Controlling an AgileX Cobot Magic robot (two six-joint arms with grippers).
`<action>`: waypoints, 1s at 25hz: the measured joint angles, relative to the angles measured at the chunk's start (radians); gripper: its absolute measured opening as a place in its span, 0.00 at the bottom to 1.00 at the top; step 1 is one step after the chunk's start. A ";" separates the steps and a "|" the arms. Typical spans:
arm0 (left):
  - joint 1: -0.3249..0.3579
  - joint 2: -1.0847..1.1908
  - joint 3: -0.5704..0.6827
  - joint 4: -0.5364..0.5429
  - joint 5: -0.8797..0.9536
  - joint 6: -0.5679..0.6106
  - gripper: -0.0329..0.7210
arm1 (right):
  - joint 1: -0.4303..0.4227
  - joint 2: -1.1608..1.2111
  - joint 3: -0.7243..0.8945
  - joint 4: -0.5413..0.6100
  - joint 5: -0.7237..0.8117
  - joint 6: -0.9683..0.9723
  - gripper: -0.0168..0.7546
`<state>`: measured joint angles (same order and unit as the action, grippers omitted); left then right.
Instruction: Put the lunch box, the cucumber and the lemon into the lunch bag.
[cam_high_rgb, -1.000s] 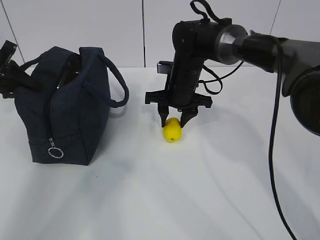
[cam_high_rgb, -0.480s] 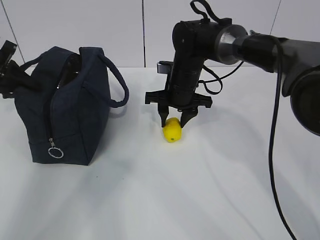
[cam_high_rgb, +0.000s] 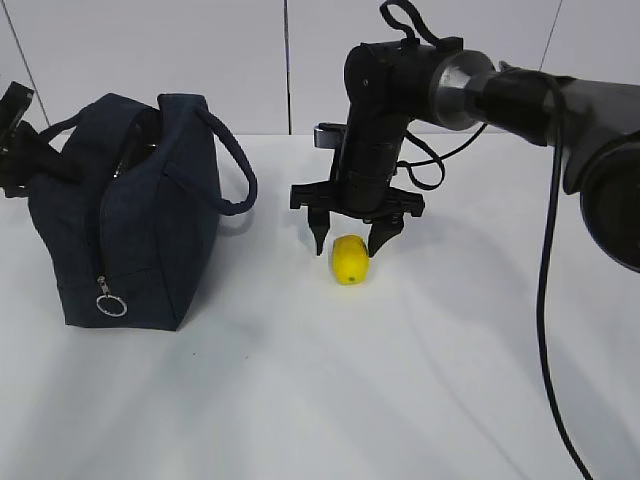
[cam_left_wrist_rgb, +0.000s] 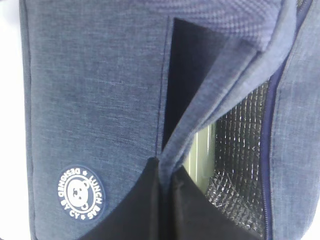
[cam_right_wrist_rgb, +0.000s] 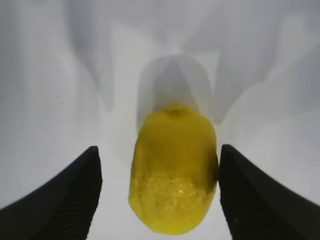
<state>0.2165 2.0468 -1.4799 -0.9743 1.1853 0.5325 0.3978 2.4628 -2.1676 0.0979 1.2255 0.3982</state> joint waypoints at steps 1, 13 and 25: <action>0.000 0.000 0.000 0.000 0.000 0.000 0.03 | 0.000 0.000 0.000 0.000 0.000 0.000 0.75; 0.000 0.000 0.000 0.000 0.000 0.000 0.03 | 0.000 0.000 0.000 -0.020 0.000 0.002 0.76; 0.000 0.000 0.000 0.000 0.000 0.000 0.03 | 0.000 0.000 0.000 -0.036 0.000 0.002 0.76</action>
<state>0.2165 2.0468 -1.4799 -0.9743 1.1853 0.5325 0.3978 2.4628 -2.1676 0.0615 1.2255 0.4000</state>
